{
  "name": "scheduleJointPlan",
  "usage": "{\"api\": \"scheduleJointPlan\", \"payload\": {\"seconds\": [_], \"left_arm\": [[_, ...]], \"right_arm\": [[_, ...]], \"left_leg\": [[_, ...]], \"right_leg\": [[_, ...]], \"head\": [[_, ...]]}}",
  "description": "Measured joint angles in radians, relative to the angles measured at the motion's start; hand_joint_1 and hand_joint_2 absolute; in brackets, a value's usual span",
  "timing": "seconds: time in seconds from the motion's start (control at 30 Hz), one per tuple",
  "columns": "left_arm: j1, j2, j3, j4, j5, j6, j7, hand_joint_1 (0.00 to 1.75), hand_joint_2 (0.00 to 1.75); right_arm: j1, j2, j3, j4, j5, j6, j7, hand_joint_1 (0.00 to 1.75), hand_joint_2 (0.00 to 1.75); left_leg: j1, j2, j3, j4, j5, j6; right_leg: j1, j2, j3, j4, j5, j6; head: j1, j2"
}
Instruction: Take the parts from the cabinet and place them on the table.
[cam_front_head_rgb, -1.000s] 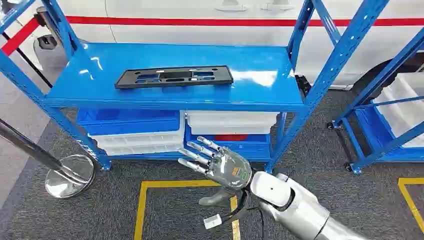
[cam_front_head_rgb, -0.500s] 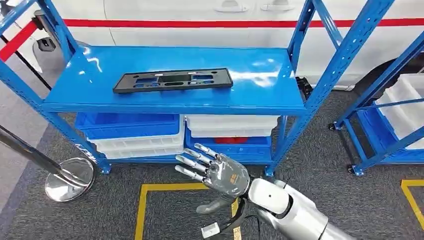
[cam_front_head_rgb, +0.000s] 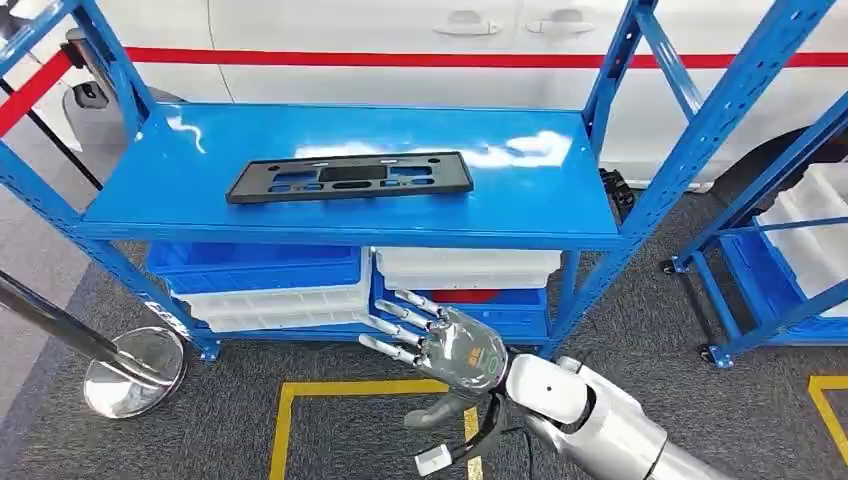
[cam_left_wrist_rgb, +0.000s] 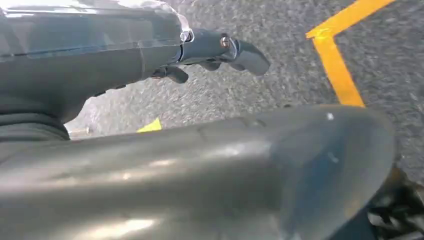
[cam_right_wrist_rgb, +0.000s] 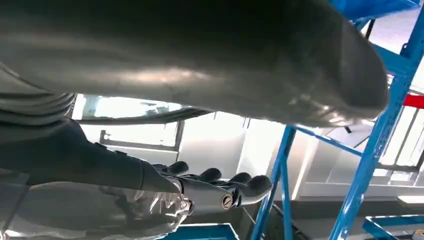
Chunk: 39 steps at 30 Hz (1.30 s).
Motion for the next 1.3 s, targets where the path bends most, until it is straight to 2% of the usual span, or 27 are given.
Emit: {"api": "scheduleJointPlan", "payload": {"seconds": [0.07, 0.1, 0.17, 0.2, 0.23, 0.27, 0.37, 0.43, 0.47, 0.5, 0.57, 0.6, 0.7, 0.73, 0.77, 0.8, 0.87, 0.9, 0.93, 1.0, 1.03, 1.1, 1.13, 1.2, 1.23, 1.27, 1.3], "left_arm": [[0.001, 0.0, 0.0, 0.0, -0.001, 0.001, 0.0, 0.0, 0.0], [-0.001, 0.0, 0.001, 0.0, -0.002, 0.001, 0.0, 0.0, 0.0], [-0.003, 0.0, 0.001, 0.0, -0.005, 0.0, 0.0, 0.0, 0.0], [-0.002, 0.0, 0.001, 0.0, -0.007, 0.0, 0.0, 0.0, 0.0], [0.0, 0.001, 0.001, 0.0, -0.008, 0.0, 0.0, 0.0, 0.0], [0.001, 0.001, 0.001, 0.0, -0.01, -0.001, 0.0, 0.0, 0.0], [0.0, -0.001, 0.001, 0.0, -0.013, -0.004, 0.002, 0.0, 0.0], [-0.004, -0.003, 0.001, 0.0, -0.009, -0.004, 0.002, 0.0, 0.0], [-0.005, -0.003, 0.001, 0.001, -0.006, -0.003, 0.002, 0.0, 0.0], [-0.003, -0.003, 0.001, 0.001, -0.006, -0.002, 0.002, 0.0, 0.0], [-0.005, -0.002, 0.001, 0.001, -0.004, -0.001, 0.002, 0.0, 0.0], [-0.007, -0.002, 0.001, 0.001, -0.004, 0.0, 0.002, 0.0, 0.0], [-0.007, -0.003, 0.001, 0.001, -0.004, 0.0, 0.002, 0.0, 0.0], [-0.005, -0.003, 0.001, 0.001, -0.004, 0.0, 0.002, 0.0, 0.0], [-0.002, -0.003, 0.002, 0.001, -0.004, 0.001, 0.002, 0.0, 0.0], [-0.002, -0.003, 0.002, 0.001, -0.004, 0.001, 0.002, 0.0, 0.0], [-0.003, -0.003, 0.002, 0.001, -0.005, 0.002, 0.002, 0.0, 0.0], [-0.001, -0.003, 0.002, 0.001, -0.005, 0.002, 0.002, 0.0, 0.0], [-0.004, -0.003, 0.002, 0.001, -0.005, 0.002, 0.002, 0.0, 0.0], [-0.004, -0.003, 0.002, 0.001, -0.005, 0.002, 0.003, 0.0, 0.0], [-0.002, -0.003, 0.002, 0.001, -0.006, 0.002, 0.002, 0.0, 0.0], [-0.005, -0.004, 0.002, 0.001, -0.007, 0.001, 0.002, 0.0, 0.0], [-0.008, -0.004, 0.002, 0.001, -0.007, 0.0, 0.002, 0.0, 0.0], [-0.011, -0.005, 0.002, 0.001, -0.007, -0.002, 0.004, 0.0, 0.0], [-0.011, -0.004, 0.002, 0.001, -0.007, -0.002, 0.005, 0.0, 0.0], [-0.01, -0.004, 0.002, 0.001, -0.007, -0.002, 0.005, 0.0, 0.0], [-0.009, -0.004, 0.002, 0.001, -0.007, -0.002, 0.005, 0.0, 0.0]], "right_arm": [[-0.007, 0.0, 0.001, 0.001, 0.0, 0.0, 0.0, 0.0, 0.0], [-0.014, 0.0, 0.001, 0.001, -0.002, 0.0, 0.0, 0.0, 0.0], [-0.015, 0.006, 0.002, 0.004, -0.003, 0.0, 0.0, 0.0, 0.0], [-0.011, 0.006, 0.003, 0.006, -0.003, 0.0, 0.0, 0.0, 0.0], [-0.006, 0.006, 0.003, 0.007, -0.003, 0.0, 0.0, 0.0, 0.0], [-0.004, 0.006, 0.003, 0.007, -0.003, 0.0, 0.0, 0.0, 0.0], [-0.004, 0.006, 0.003, 0.007, -0.005, 0.0, 0.001, 0.0, 0.0], [-0.005, 0.007, 0.004, 0.007, -0.004, 0.0, 0.001, 0.0, 0.0], [-0.003, 0.007, 0.005, 0.007, -0.002, 0.0, 0.0, 0.0, 0.0], [-0.001, 0.007, 0.005, 0.007, -0.001, 0.0, 0.0, 0.0, 0.0], [-0.002, 0.002, 0.004, 0.006, 0.001, 0.0, -0.002, 0.0, 0.0], [-0.005, -0.002, 0.005, 0.006, 0.001, 0.0, -0.002, 0.0, 0.0], [-0.004, -0.007, 0.006, 0.005, 0.001, 0.0, -0.002, 0.0, 0.0], [-0.002, -0.007, 0.006, 0.005, 0.001, 0.0, -0.002, 0.0, 0.0], [-0.002, -0.007, 0.006, 0.005, 0.001, 0.0, -0.002, 0.0, 0.0], [-0.002, -0.007, 0.006, 0.005, 0.002, 0.0, -0.003, 0.0, 0.0], [-0.006, -0.007, 0.006, 0.005, 0.002, 0.003, -0.008, 0.0, 0.0], [-0.007, -0.007, 0.006, 0.006, 0.002, 0.005, -0.008, 0.0, 0.0], [-0.01, -0.007, 0.006, 0.006, 0.001, 0.006, -0.008, 0.0, 0.0], [-0.011, -0.007, 0.006, 0.007, 0.001, 0.007, -0.01, 0.0, 0.0], [-0.012, -0.007, 0.006, 0.007, 0.001, 0.007, -0.01, 0.0, 0.0], [-0.015, -0.007, 0.004, 0.007, 0.0, 0.007, -0.01, 0.0, 0.0], [-0.019, -0.007, 0.004, 0.008, -0.001, 0.006, -0.011, 0.0, 0.0], [-0.017, 0.001, 0.005, 0.012, -0.005, 0.005, -0.014, 0.0, 0.0], [-0.015, 0.002, 0.006, 0.015, -0.005, 0.004, -0.016, 0.0, 0.0], [-0.013, 0.002, 0.006, 0.017, -0.005, 0.005, -0.017, 0.0, 0.0], [-0.013, 0.002, 0.006, 0.018, -0.005, 0.005, -0.018, 0.0, 0.0]], "left_leg": [[0.005, -0.003, 0.016, -0.011, 0.0, 0.01], [0.005, -0.003, 0.019, -0.011, -0.003, 0.014], [0.005, -0.002, 0.024, -0.01, -0.01, 0.021], [0.004, -0.003, 0.03, -0.01, -0.016, 0.022], [0.004, -0.004, 0.038, -0.01, -0.022, 0.022], [0.004, -0.007, 0.047, -0.01, -0.028, 0.021], [0.002, -0.008, 0.083, -0.011, -0.053, 0.014], [0.001, -0.008, 0.082, -0.01, -0.061, 0.003], [0.0, -0.007, 0.08, -0.012, -0.066, -0.004], [-0.002, -0.006, 0.088, 0.003, -0.061, -0.011], [0.0, -0.004, 0.094, 0.014, -0.079, -0.022], [0.0, -0.002, 0.08, 0.053, -0.092, -0.024], [0.004, 0.0, -0.057, 0.28, -0.187, -0.036], [0.004, 0.0, -0.091, 0.319, -0.192, -0.039], [0.004, 0.0, -0.1, 0.308, -0.169, -0.038], [0.004, 0.0, -0.089, 0.254, -0.123, -0.036], [0.004, 0.001, -0.021, 0.058, 0.012, -0.03], [0.002, 0.0, -0.008, 0.024, 0.012, -0.023], [-0.004, 0.002, -0.012, 0.004, -0.025, -0.019], [-0.002, 0.002, -0.009, 0.005, -0.001, 0.002], [-0.003, 0.001, -0.002, 0.003, -0.003, 0.007], [0.002, 0.0, 0.021, -0.008, -0.002, 0.017], [0.002, 0.0, 0.023, -0.008, -0.004, 0.022], [0.0, -0.001, 0.028, -0.008, -0.013, 0.026], [-0.001, -0.001, 0.031, -0.007, -0.017, 0.026], [-0.001, -0.002, 0.038, -0.007, -0.022, 0.025], [-0.001, -0.004, 0.047, -0.007, -0.029, 0.024]], "right_leg": [[-0.007, 0.0, -0.011, 0.033, -0.016, 0.012], [-0.006, 0.0, -0.041, 0.084, -0.039, 0.016], [-0.008, 0.0, -0.135, 0.241, -0.102, 0.02], [-0.008, 0.0, -0.178, 0.303, -0.115, 0.021], [-0.009, 0.0, -0.201, 0.319, -0.103, 0.021], [-0.009, 0.0, -0.199, 0.292, -0.073, 0.019], [-0.005, -0.002, -0.107, 0.027, 0.098, 0.0], [0.009, -0.002, -0.105, 0.012, 0.037, -0.01], [0.009, -0.002, -0.103, 0.011, 0.06, -0.018], [0.009, 0.0, -0.1, 0.009, 0.065, -0.021], [-0.001, -0.002, -0.075, 0.001, 0.063, -0.031], [-0.001, -0.004, -0.067, 0.001, 0.058, -0.039], [0.001, -0.005, -0.055, 0.001, 0.042, -0.045], [0.001, -0.004, -0.05, 0.001, 0.037, -0.044], [0.001, -0.003, -0.042, 0.001, 0.031, -0.043], [0.0, -0.001, -0.032, 0.001, 0.024, -0.041], [0.0, -0.001, -0.006, 0.001, 0.006, -0.035], [0.001, -0.001, 0.001, 0.001, 0.0, -0.031], [0.003, 0.001, -0.003, 0.003, -0.002, -0.025], [0.003, 0.0, 0.001, 0.013, -0.005, -0.01], [0.003, 0.0, 0.004, 0.013, -0.004, -0.004], [-0.001, 0.0, -0.009, 0.048, -0.024, 0.006], [-0.001, 0.0, -0.041, 0.104, -0.051, 0.007], [-0.005, 0.0, -0.141, 0.26, -0.113, 0.013], [-0.007, 0.0, -0.176, 0.304, -0.121, 0.016], [-0.008, 0.0, -0.193, 0.309, -0.104, 0.018], [-0.008, 0.0, -0.186, 0.263, -0.058, 0.017]], "head": [[0.0, 0.0], [0.0, 0.0], [0.0, 0.0], [0.0, 0.0], [0.0, 0.0], [0.0, 0.0], [0.0, 0.0], [0.0, 0.0], [0.0, 0.0], [0.0, 0.0], [0.0, 0.0], [0.0, 0.0], [0.0, 0.0], [0.0, 0.0], [0.0, 0.0], [0.0, 0.0], [0.0, 0.0], [0.0, 0.0], [-0.001, 0.0], [0.0, 0.0], [0.0, 0.0], [0.0, 0.0], [0.0, 0.0], [0.0, 0.0], [0.0, 0.0], [0.0, 0.0], [0.0, 0.0]]}}
